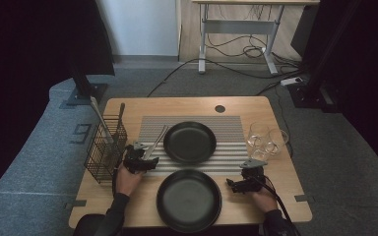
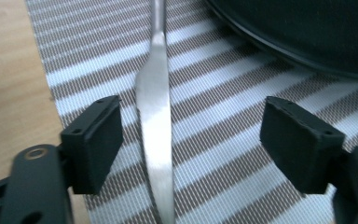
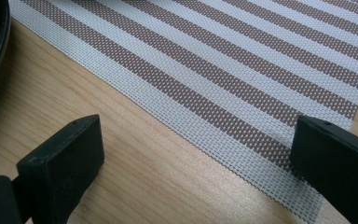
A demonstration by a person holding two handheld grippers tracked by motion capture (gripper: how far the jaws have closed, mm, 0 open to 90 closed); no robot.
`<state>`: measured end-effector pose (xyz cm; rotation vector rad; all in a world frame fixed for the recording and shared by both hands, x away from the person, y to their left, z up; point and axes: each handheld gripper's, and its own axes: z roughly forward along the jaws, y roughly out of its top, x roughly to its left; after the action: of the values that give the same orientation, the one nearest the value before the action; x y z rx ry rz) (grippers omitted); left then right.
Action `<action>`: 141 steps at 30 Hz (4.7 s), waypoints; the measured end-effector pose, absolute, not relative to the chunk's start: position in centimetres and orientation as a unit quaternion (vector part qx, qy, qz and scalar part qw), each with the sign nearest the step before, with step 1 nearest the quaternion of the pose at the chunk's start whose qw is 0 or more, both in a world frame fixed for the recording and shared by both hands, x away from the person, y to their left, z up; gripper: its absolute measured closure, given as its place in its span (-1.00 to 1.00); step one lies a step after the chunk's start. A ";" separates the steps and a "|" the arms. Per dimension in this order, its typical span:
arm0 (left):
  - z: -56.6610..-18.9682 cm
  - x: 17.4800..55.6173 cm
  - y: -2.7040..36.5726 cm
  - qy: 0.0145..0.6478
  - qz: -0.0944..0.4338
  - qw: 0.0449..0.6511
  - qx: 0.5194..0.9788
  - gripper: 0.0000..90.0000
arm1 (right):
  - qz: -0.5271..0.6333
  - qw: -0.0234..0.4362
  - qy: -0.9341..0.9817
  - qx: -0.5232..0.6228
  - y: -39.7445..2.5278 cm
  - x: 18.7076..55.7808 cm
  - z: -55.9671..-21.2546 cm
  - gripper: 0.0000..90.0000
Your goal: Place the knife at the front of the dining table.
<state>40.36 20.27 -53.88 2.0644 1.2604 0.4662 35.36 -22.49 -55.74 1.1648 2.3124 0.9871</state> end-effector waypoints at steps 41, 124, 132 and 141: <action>-53.8 39.6 18.7 0.468 0.159 0.324 0.807 -0.47 | 0.350 0.184 0.820 0.413 -22.5 35.4 -55.7 -0.95; -52.4 35.7 19.1 0.417 0.187 0.339 0.822 -0.69 | 0.348 0.183 0.822 0.413 -22.4 35.4 -55.8 -0.99; -53.6 34.6 19.7 0.411 0.183 0.325 0.832 -0.82 | 0.348 0.183 0.822 0.413 -22.4 35.4 -55.8 -0.99; -54.7 34.2 19.7 0.403 0.181 0.305 0.844 -0.94 | 0.348 0.183 0.822 0.413 -22.4 35.4 -55.8 -0.99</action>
<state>34.18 19.71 -54.72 2.2349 1.0667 0.4788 35.40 -22.38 -55.76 1.1646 2.3182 0.9824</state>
